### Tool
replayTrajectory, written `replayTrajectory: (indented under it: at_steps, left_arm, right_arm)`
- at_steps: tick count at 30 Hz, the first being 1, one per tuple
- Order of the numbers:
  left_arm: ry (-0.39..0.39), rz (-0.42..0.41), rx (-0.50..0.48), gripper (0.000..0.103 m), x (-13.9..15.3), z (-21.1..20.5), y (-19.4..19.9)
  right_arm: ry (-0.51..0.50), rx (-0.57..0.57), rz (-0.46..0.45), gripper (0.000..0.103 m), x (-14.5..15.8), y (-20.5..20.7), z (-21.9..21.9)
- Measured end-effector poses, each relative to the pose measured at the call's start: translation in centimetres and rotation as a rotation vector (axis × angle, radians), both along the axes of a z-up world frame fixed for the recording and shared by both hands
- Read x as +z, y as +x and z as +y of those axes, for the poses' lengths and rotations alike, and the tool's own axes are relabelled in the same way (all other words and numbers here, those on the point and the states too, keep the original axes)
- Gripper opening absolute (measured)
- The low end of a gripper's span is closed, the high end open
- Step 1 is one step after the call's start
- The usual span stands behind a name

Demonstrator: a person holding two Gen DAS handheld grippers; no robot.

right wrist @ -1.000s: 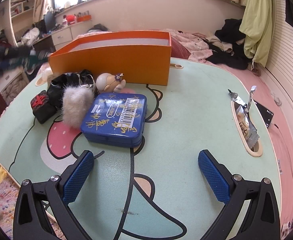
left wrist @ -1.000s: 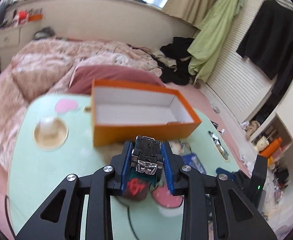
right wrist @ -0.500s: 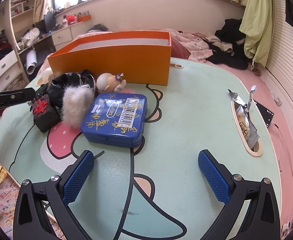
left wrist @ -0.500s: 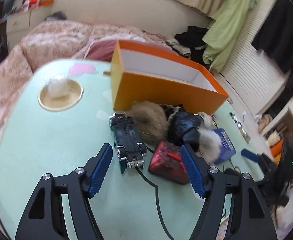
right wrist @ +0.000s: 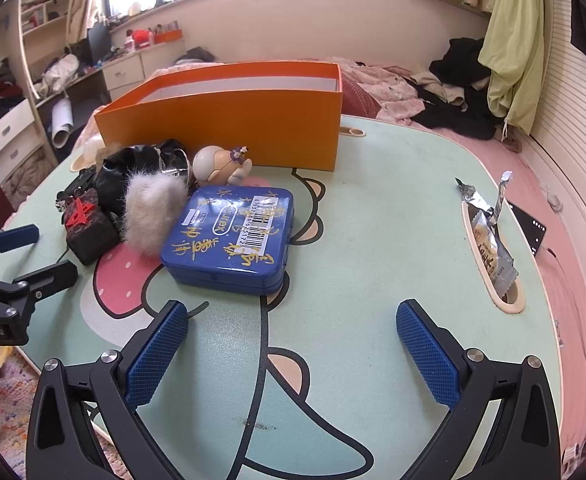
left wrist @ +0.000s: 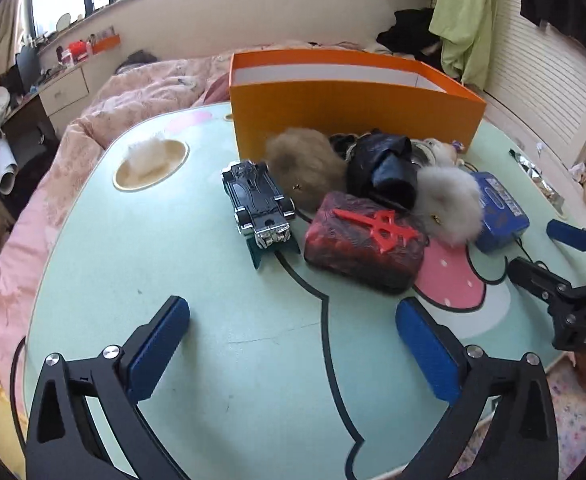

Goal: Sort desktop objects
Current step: 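Carry the toy car out with the left gripper and place it beside the brown pompom, then reach the right gripper into the box and grasp the small brown card box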

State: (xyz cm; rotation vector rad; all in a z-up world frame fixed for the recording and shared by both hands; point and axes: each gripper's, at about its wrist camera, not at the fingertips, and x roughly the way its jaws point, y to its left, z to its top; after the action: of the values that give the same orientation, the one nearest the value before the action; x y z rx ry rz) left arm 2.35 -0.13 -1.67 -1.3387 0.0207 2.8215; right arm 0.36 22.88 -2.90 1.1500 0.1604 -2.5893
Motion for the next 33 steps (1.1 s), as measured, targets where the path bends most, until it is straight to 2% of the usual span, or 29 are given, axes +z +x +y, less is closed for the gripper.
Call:
replayTrajectory:
  at_steps: [5, 8, 11, 13, 15, 16, 17, 19, 20, 22, 24, 28, 31, 33]
  left_arm:
    - [0.003, 0.016, -0.010, 0.103, -1.0, -0.3, -0.7]
    - [0.003, 0.023, -0.011, 0.103, -1.0, -0.5, -1.1]
    - [0.008, 0.036, -0.020, 0.103, -0.5, -0.5, -0.5]
    - [0.010, 0.039, -0.022, 0.103, -0.1, -0.7, -0.1]
    - [0.008, 0.041, -0.024, 0.103, 0.1, -0.6, 0.0]
    - [0.009, 0.041, -0.025, 0.103, 0.2, -0.6, 0.1]
    - [0.009, 0.043, -0.026, 0.103, 0.3, -0.5, 0.1]
    - [0.008, 0.046, -0.027, 0.103, 0.4, -0.3, 0.5]
    - [0.008, 0.047, -0.028, 0.103, 0.5, -0.3, 0.5]
    - [0.009, 0.049, -0.028, 0.103, 0.5, -0.3, 0.6]
    - [0.012, 0.053, -0.030, 0.103, 0.5, -0.3, 0.7]
    - [0.013, 0.059, -0.033, 0.103, 0.6, -0.2, 0.8]
    - [0.015, 0.062, -0.036, 0.103, 0.6, -0.3, 0.9]
    - [0.013, 0.065, -0.038, 0.103, 0.7, -0.2, 1.0]
  right_arm:
    - [0.012, -0.010, -0.012, 0.103, 0.0, -0.1, -0.2]
    - [0.009, -0.037, -0.059, 0.103, 0.3, -0.3, -0.1]
    - [-0.092, 0.050, -0.162, 0.101, 1.7, -0.5, -0.8]
    - [-0.147, 0.060, -0.146, 0.100, 4.6, -0.9, -0.9]
    - [-0.106, 0.050, -0.088, 0.100, 8.6, -2.3, -1.8]
    - [-0.076, 0.053, -0.089, 0.100, 10.2, -3.5, -2.6]
    - [-0.049, 0.062, -0.117, 0.100, 11.5, -5.0, -3.4]
    - [-0.034, 0.086, -0.250, 0.100, 13.2, -9.3, -5.5]
    - [-0.034, 0.090, -0.313, 0.096, 13.3, -11.4, -6.3]
    - [0.012, 0.072, -0.444, 0.082, 12.3, -15.8, -7.8]
    - [0.090, 0.044, -0.557, 0.068, 9.8, -18.8, -9.0]
    - [0.188, -0.028, -0.672, 0.066, 5.2, -22.0, -9.7]
    - [0.197, -0.044, -0.742, 0.066, 3.1, -23.0, -9.9]
    - [0.230, -0.051, -0.723, 0.066, 3.1, -23.1, -10.4]
